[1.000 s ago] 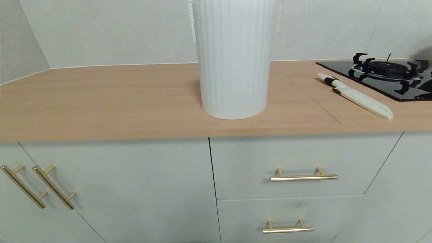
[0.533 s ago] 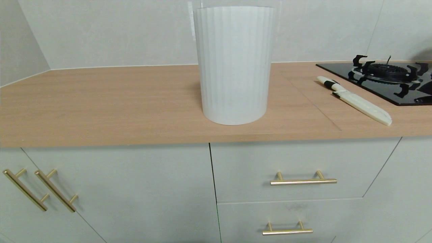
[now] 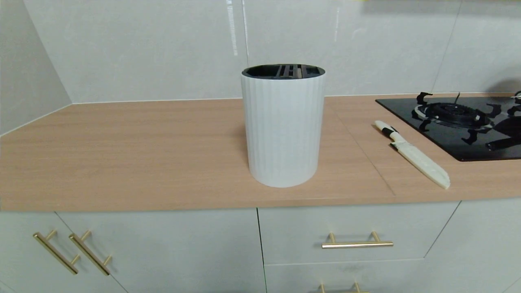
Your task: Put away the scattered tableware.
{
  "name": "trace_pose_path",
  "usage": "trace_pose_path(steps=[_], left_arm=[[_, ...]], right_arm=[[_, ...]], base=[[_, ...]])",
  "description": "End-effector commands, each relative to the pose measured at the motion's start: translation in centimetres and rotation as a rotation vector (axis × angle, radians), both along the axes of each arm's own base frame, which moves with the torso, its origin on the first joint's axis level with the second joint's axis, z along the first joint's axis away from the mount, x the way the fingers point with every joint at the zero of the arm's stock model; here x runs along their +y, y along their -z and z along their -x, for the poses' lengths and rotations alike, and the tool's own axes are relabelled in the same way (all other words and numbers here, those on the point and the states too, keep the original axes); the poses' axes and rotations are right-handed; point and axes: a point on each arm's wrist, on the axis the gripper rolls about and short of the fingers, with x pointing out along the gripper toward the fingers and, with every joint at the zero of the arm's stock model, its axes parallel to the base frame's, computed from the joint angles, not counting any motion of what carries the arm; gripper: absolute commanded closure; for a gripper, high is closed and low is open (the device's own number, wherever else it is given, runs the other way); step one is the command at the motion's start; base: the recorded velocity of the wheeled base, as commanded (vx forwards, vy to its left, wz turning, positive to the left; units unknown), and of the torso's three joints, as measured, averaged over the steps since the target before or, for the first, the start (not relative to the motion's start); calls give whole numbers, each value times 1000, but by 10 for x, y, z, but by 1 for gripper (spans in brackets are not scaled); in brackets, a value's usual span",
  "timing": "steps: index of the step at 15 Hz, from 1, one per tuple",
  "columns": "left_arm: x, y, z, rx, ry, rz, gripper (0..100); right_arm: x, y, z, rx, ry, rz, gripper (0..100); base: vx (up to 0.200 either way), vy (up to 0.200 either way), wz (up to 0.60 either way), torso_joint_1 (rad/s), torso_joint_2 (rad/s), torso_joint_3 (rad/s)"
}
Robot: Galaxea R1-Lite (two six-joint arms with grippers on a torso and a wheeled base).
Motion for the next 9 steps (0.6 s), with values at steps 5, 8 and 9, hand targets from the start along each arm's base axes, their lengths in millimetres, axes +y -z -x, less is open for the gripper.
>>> trace_pose_path(steps=[5,8,9], left_arm=[[0,0,0,1,-1,0,0],[0,0,0,1,-1,0,0],[0,0,0,1,-1,0,0]], right_arm=[[0,0,0,3,0,0,0],[0,0,0,1,0,0,0],[0,0,0,1,0,0,0]], base=[[0,0,0,157,-461,-316],[0,0,0,185,-489,-308],[0,0,0,198,-491,-315]])
